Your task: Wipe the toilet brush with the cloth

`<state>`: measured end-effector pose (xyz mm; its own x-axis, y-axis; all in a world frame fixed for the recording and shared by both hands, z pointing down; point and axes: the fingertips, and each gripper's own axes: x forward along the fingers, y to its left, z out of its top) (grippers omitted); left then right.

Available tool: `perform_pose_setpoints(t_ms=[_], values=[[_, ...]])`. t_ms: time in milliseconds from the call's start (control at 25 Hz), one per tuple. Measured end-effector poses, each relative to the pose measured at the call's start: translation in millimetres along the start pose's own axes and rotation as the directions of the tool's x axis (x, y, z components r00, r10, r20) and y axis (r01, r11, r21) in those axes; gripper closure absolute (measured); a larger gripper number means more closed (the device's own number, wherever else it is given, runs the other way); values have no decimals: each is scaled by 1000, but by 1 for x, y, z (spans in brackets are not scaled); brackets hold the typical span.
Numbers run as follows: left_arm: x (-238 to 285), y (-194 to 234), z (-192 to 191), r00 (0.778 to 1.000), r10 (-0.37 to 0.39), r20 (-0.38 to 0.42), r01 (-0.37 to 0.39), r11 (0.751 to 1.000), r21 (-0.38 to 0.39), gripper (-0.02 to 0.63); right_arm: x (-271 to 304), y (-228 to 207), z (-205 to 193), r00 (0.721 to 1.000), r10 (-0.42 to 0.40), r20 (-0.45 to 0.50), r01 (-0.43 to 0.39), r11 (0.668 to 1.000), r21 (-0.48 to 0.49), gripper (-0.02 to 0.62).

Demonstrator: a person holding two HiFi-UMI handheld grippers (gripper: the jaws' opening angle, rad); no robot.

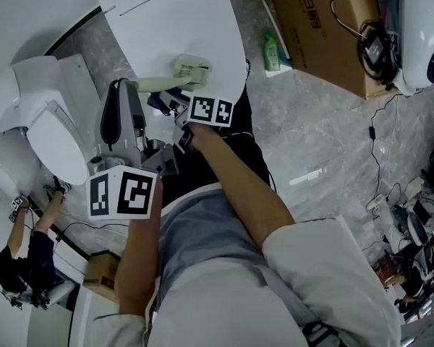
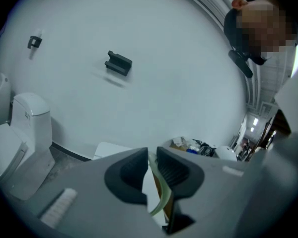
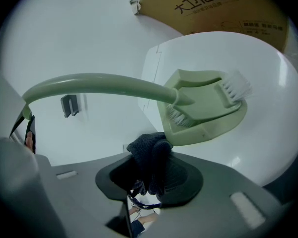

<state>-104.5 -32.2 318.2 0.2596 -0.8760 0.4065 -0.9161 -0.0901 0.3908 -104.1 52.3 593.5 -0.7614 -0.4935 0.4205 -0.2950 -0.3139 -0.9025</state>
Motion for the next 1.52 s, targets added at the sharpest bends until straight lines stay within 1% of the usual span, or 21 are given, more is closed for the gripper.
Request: perform_pose_setpoints(t_ms=[160,520,640,800,880,1000,1160,1240,1520], values=[[1,-3,1,1000,-6,-6,6,1000,23,606,-4,1,0,999,-12,-30,12,1000,-16,495],[5,-7,2,1000,-7,-10,7,1000,29,606,-16,5,-1,998,-15,-58,12,998,-55,495],[5,-8,2,1000,-4,-11,5,1000,29,606,-21,4,2,998,-17,-52,15,999,-43,495],[5,-7,2,1000,-1,-8,1,1000,26,606,-31,-5,8,998,-44,-36,44,999,-7,495],[4,-7,3,1000,0,-7,0,1000,23,606,-35,-8,9,998,-57,-42,56,998,-5,495],[4,-8,4,1000,1,-5,-1,1000,21,606,-40,-10,9,995,-72,-68,70,997,-41,495],[5,-8,3,1000,2,-4,-2,1000,23,606,-44,-14,7,986,-119,-121,102,984,-144,495],[5,-7,4,1000,-1,-4,1,1000,25,606,-45,-15,6,982,-131,-136,106,979,-175,495],[4,-8,4,1000,-8,-2,8,1000,25,606,-58,-22,8,975,-161,-155,127,970,-207,495]])
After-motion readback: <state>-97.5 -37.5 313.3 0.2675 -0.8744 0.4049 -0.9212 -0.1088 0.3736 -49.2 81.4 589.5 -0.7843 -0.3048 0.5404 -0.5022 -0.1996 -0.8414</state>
